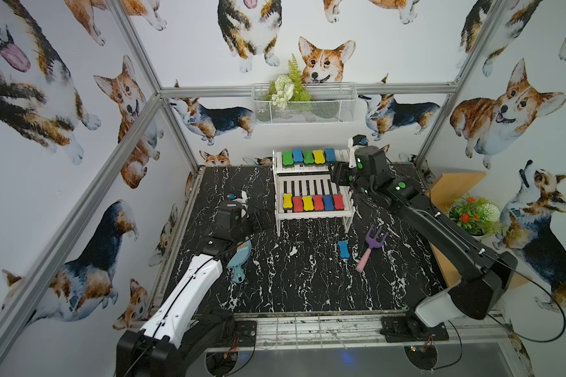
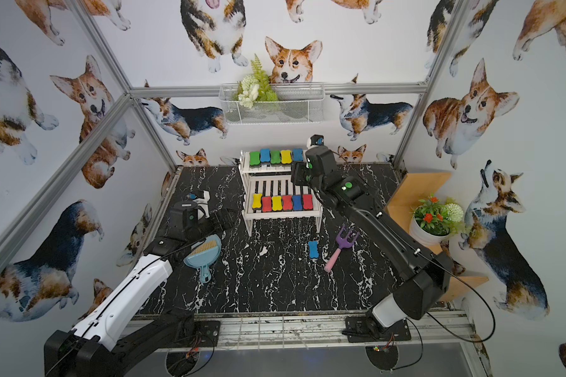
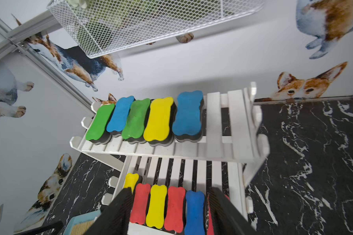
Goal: Remove the whiteboard erasers from the shelf
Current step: Pick up the whiteboard eraser from the shelf.
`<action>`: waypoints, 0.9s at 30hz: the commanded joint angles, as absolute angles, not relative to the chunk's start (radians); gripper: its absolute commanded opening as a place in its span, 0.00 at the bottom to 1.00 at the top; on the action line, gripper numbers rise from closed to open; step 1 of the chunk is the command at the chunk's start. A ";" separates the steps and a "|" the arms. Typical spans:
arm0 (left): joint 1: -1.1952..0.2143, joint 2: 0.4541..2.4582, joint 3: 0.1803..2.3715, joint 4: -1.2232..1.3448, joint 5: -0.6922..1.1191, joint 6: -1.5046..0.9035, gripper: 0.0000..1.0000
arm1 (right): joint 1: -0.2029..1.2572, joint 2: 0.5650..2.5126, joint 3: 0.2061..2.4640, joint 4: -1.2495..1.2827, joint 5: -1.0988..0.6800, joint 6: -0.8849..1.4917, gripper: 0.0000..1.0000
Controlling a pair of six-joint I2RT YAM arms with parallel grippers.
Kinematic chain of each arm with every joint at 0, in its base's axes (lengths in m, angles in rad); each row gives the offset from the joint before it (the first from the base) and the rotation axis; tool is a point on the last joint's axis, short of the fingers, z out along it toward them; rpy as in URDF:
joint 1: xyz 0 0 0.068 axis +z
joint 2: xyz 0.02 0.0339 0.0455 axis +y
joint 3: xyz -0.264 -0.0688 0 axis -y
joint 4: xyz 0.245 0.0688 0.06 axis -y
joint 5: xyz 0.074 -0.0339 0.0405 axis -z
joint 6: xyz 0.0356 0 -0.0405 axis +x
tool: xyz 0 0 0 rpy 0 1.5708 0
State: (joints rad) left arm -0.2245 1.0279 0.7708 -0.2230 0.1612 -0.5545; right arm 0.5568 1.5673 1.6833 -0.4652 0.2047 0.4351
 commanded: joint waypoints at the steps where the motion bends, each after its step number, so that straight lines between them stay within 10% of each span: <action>1: -0.225 1.022 0.763 -0.212 0.162 -0.541 1.00 | 0.536 1.659 1.796 -0.531 0.197 0.385 0.66; 27: -0.226 1.015 0.756 -0.213 0.144 -0.535 1.00 | 0.434 2.001 2.201 -0.741 0.117 0.339 0.64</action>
State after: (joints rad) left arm -0.2245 1.0145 0.7578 -0.2237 0.1528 -0.5480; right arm 0.4362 1.9942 2.1941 -0.7292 0.1200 0.3565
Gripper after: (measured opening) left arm 0.996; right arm 0.635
